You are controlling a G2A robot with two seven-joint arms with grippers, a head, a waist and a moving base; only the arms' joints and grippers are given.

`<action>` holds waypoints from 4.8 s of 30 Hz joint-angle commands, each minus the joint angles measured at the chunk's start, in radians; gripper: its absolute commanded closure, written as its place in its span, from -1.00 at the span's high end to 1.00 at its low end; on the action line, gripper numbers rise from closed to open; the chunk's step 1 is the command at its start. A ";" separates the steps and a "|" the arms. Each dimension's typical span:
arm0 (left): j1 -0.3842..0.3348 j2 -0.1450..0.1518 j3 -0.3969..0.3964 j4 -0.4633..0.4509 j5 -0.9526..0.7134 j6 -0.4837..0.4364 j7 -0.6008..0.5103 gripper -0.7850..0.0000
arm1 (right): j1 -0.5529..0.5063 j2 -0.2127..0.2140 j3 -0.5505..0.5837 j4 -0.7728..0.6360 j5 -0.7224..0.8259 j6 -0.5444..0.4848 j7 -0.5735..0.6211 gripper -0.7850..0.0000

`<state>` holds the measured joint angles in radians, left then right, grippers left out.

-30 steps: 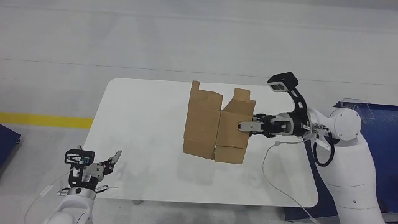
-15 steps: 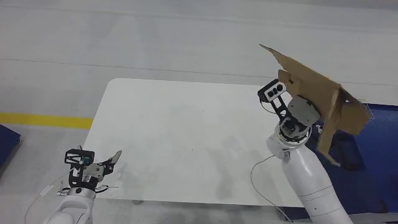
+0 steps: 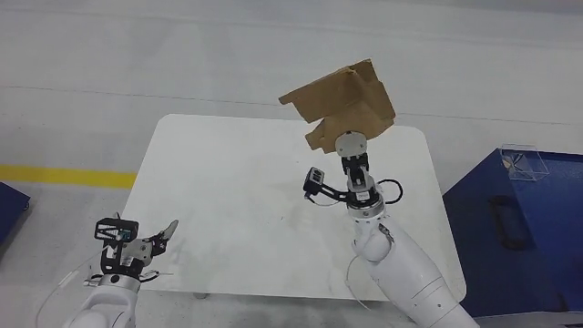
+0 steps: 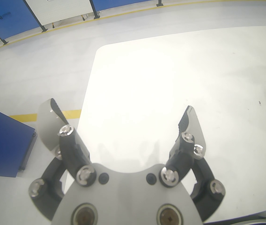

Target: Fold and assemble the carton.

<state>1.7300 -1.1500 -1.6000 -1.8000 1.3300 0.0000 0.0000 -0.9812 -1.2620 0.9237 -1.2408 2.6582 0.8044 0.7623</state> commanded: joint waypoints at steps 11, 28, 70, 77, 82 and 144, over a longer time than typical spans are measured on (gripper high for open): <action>0.000 0.000 0.000 0.000 0.000 0.000 0.000 1.00 | 0.013 0.005 0.161 -0.081 -0.690 -0.239 0.344 -1.00; 0.000 0.000 0.000 0.000 0.000 0.000 0.000 1.00 | 0.012 0.063 0.525 -0.203 -1.568 -1.118 0.744 -1.00; 0.000 0.000 0.000 0.000 0.000 0.000 0.000 1.00 | -0.204 0.142 0.967 -0.863 -2.740 -1.663 0.199 -1.00; 0.000 0.000 0.000 0.000 0.000 0.000 0.000 1.00 | -0.241 0.138 1.127 -0.985 -3.022 -1.747 0.004 -1.00; 0.000 0.000 0.000 0.000 0.000 0.000 0.000 1.00 | -0.261 0.124 1.186 -1.097 -3.395 -1.775 -0.155 -1.00; 0.000 0.000 0.000 0.000 0.000 0.000 0.000 1.00 | -0.288 0.328 0.530 -0.594 -2.101 -1.600 0.262 -1.00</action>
<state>1.7300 -1.1500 -1.6000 -1.8000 1.3300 0.0000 0.0000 -1.2758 -0.9340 1.4783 -1.8464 0.4850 -0.8100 0.9963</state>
